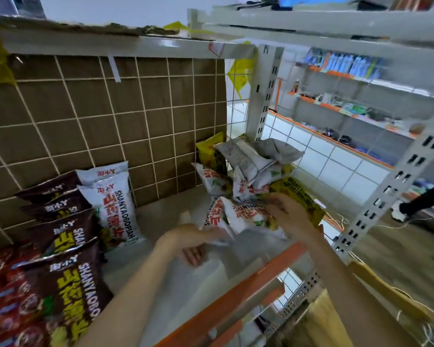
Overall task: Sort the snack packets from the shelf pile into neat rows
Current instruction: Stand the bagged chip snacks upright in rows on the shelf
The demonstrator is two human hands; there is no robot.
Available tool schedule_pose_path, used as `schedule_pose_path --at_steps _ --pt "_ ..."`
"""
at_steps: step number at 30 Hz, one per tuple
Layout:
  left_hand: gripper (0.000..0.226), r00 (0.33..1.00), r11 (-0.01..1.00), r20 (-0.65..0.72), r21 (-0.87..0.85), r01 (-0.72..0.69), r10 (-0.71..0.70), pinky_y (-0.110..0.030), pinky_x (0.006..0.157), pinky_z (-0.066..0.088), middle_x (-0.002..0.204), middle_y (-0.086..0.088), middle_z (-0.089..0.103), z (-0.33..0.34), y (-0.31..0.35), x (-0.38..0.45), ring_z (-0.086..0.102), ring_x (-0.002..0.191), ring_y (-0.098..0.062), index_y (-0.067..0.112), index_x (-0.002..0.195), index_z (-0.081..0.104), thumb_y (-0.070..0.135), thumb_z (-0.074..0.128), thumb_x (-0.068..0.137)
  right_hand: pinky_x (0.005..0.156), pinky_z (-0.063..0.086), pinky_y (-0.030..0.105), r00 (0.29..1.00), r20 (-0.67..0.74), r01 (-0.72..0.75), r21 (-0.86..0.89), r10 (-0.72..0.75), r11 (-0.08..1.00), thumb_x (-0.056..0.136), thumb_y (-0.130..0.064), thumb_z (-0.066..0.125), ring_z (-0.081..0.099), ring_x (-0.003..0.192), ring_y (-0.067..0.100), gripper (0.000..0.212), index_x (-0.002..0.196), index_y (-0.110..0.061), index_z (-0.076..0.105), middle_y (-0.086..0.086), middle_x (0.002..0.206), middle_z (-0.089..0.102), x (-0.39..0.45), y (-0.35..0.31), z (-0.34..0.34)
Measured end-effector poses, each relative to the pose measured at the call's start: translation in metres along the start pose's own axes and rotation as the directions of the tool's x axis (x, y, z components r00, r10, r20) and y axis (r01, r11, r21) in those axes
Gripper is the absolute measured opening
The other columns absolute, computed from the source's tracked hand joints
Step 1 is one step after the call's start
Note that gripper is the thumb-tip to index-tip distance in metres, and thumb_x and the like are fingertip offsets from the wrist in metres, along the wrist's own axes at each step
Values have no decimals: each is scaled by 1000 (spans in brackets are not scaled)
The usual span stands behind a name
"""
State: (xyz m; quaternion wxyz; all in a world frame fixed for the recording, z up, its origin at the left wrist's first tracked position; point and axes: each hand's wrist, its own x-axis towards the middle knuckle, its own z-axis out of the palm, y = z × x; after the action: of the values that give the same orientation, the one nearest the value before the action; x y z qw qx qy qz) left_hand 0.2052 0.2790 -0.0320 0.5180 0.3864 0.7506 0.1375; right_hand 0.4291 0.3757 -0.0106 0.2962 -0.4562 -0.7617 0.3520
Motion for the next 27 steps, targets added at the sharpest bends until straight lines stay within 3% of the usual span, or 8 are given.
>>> schedule_pose_path --at_steps 5,8,13,17,20,23,25,27 --pt "27 991 957 -62 -257 -134 122 -23 46 52 68 -12 67 -2 -4 -3 62 47 -15 3 86 64 29 72 81 95 44 13 899 425 -151 67 108 986 89 -21 63 51 121 10 47 133 -15 47 -2 132 53 29 22 -2" --pt "12 983 900 -167 -414 -133 69 -22 43 50 64 -11 65 -9 -8 -9 60 45 -15 2 83 65 13 70 81 99 44 18 865 475 -168 -28 161 985 79 -46 70 53 117 6 62 132 -23 48 -9 131 53 32 25 -2" --pt "25 943 653 -326 -728 -208 -63 -30 57 58 83 -18 67 -21 -15 -3 66 69 -24 -5 105 61 12 65 86 95 49 28 835 522 -180 -39 174 983 87 -27 66 59 104 6 33 116 -37 52 -8 117 61 36 19 0" --pt "21 906 396 -423 -832 -389 3 -30 76 54 93 -11 65 4 -20 -6 64 84 -20 2 100 60 21 59 91 100 47 36 805 560 -139 -145 197 980 84 -27 68 56 113 14 45 126 -26 51 -3 124 58 38 12 1" --pt "42 922 540 -387 -773 -332 13 -30 68 50 80 -10 66 25 -25 -12 62 70 -20 1 86 64 43 68 80 103 44 36 775 594 -74 -257 218 964 80 -32 71 52 117 14 57 131 -26 46 -4 128 52 40 4 1" --pt "56 982 658 -185 -734 -170 46 -23 47 44 55 -4 54 35 -30 -18 52 45 -15 5 65 59 60 71 61 100 47 35 751 623 -40 -289 219 957 79 -33 74 56 112 12 55 128 -26 49 -4 125 57 41 -1 1" --pt "51 990 632 -142 -766 -118 14 -29 58 54 65 -10 63 43 -25 -25 62 57 -20 6 73 57 56 68 69 97 48 30 744 636 26 -333 204 943 80 -33 73 58 107 11 51 125 -24 50 -4 122 58 42 -4 1" --pt "43 978 473 -206 -867 -160 -46 -34 76 55 80 -16 66 48 -14 -22 64 75 -26 3 88 58 43 69 78 95 48 28 752 635 133 -409 177 903 79 -41 72 56 106 11 54 125 -23 50 -5 122 58 44 -7 1"
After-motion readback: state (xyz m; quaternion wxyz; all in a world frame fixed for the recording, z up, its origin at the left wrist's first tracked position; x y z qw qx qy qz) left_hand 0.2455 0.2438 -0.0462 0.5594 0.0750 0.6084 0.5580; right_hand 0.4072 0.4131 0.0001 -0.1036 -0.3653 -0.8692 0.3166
